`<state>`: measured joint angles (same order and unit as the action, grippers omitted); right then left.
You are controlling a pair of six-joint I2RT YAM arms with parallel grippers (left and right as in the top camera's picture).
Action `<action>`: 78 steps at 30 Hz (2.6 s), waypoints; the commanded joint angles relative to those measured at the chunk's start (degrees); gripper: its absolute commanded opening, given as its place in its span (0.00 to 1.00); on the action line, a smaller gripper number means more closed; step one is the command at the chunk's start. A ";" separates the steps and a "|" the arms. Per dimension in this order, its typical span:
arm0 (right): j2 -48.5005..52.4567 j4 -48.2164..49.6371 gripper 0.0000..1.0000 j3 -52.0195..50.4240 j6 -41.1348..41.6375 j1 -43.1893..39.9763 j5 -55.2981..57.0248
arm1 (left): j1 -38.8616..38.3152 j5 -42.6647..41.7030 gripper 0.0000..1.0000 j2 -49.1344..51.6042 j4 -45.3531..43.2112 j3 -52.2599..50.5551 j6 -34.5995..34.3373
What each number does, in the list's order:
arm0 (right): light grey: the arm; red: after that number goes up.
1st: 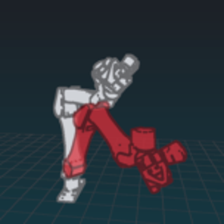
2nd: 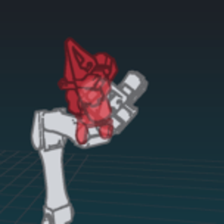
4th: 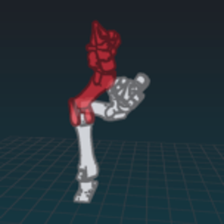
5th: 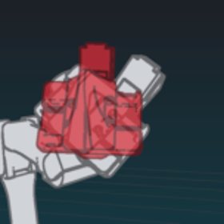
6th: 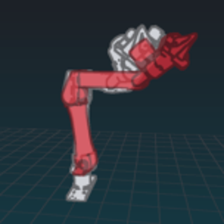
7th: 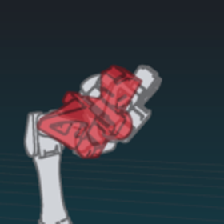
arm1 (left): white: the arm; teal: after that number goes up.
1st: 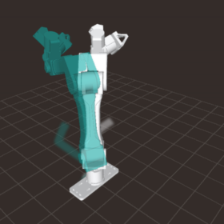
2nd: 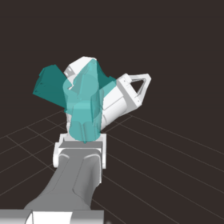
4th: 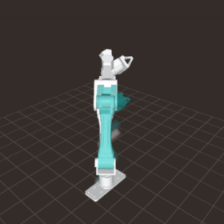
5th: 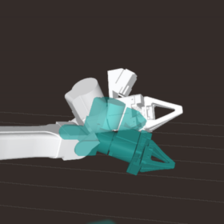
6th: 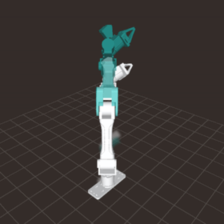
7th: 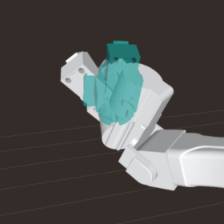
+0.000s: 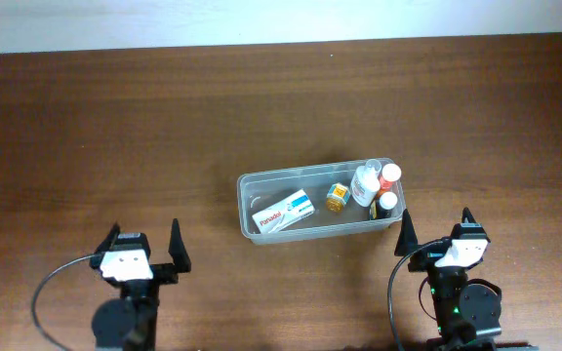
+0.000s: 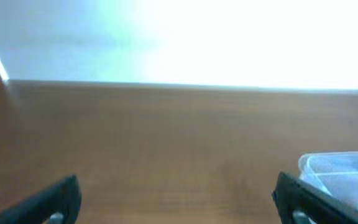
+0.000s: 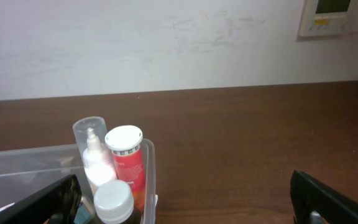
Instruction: Pack container
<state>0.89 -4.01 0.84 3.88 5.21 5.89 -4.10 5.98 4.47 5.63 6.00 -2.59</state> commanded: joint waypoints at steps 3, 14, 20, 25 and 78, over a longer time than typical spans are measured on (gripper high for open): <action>-0.46 -0.07 0.98 -0.52 -0.26 -0.42 -0.55 | 0.52 -1.88 0.99 -2.05 -5.14 -5.44 1.73; -0.46 -0.07 0.99 -0.52 -0.26 -0.42 -0.52 | 0.52 -2.12 1.00 -2.56 -1.09 -5.42 1.77; -0.48 -0.07 0.98 -0.52 -0.26 -0.42 -0.55 | 0.52 -2.12 1.00 -2.56 -1.09 -5.42 1.77; -0.46 -0.07 0.98 -0.52 -0.26 -0.42 -0.55 | 0.48 -2.12 0.99 -3.69 -1.20 -5.44 1.77; -0.46 -0.07 0.98 -0.52 -0.26 -0.42 -0.55 | 0.48 -2.12 0.99 -3.58 -1.20 -5.44 1.77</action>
<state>0.91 -3.99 0.84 3.86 5.21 5.89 -3.99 4.51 1.43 4.27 0.73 -1.93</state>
